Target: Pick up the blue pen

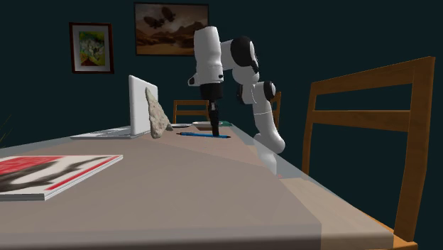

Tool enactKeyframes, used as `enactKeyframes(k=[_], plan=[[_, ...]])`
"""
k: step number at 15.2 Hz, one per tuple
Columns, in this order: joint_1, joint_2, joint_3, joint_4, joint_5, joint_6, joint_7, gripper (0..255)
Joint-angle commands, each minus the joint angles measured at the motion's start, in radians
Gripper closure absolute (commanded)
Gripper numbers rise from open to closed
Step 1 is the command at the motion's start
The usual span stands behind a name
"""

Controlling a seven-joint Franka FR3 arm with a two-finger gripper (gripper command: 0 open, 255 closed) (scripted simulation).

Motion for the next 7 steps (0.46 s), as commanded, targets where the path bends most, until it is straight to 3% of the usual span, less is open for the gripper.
enactKeyframes(k=[1, 7], plan=[[0.011, 0.018, 0.001, 0.051, -0.012, -0.038, 0.006, 255], [0.040, 0.054, 0.003, 0.153, -0.038, -0.110, 0.022, 255]])
